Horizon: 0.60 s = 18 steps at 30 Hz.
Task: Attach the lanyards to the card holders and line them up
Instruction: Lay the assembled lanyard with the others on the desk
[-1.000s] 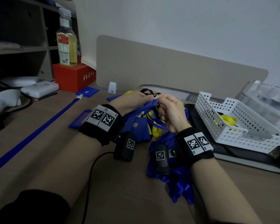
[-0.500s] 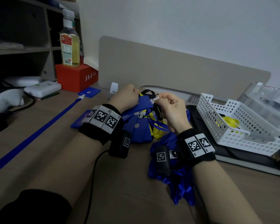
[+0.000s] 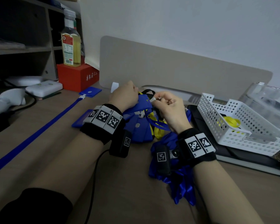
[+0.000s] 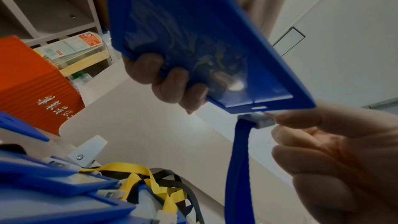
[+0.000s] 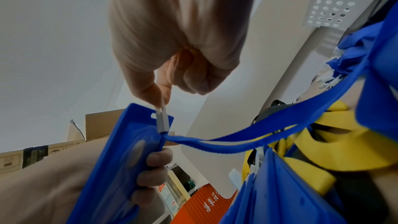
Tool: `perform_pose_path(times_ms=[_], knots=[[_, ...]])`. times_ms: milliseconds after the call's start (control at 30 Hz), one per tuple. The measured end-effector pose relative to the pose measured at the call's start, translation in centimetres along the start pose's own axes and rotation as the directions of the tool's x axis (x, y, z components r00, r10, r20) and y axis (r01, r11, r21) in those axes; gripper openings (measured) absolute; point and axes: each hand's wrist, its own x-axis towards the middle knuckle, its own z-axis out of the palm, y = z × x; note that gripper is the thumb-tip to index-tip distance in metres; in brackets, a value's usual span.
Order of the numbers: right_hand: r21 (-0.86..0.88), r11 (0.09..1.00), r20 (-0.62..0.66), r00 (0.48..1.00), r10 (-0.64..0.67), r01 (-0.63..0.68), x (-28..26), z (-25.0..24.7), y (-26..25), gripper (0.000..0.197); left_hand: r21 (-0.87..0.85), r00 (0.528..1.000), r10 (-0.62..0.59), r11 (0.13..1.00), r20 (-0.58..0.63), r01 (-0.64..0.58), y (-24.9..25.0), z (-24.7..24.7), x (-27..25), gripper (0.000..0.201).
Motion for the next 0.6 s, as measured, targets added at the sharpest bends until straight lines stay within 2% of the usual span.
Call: perform_pose_path(times_ms=[133,267,600], knots=[[-0.019,1.0,0.014,1.0,-0.001,0.001,-0.03,0.16,0.04,0.027,-0.008,0.999,0.02,1.0,-0.029,-0.021,0.14,-0.18,-0.21,0.029],[0.014,1.0,-0.035,0.999,0.02,-0.019,0.03,-0.21,-0.09,0.027,-0.009,0.999,0.021,1.0,-0.028,-0.021,-0.08,-0.16,-0.23,0.027],[-0.029,0.999,-0.001,1.0,-0.015,0.015,0.01,-0.11,0.16,0.025,0.025,0.999,0.023,0.999,-0.024,-0.023,0.12,-0.22,-0.51,0.026]])
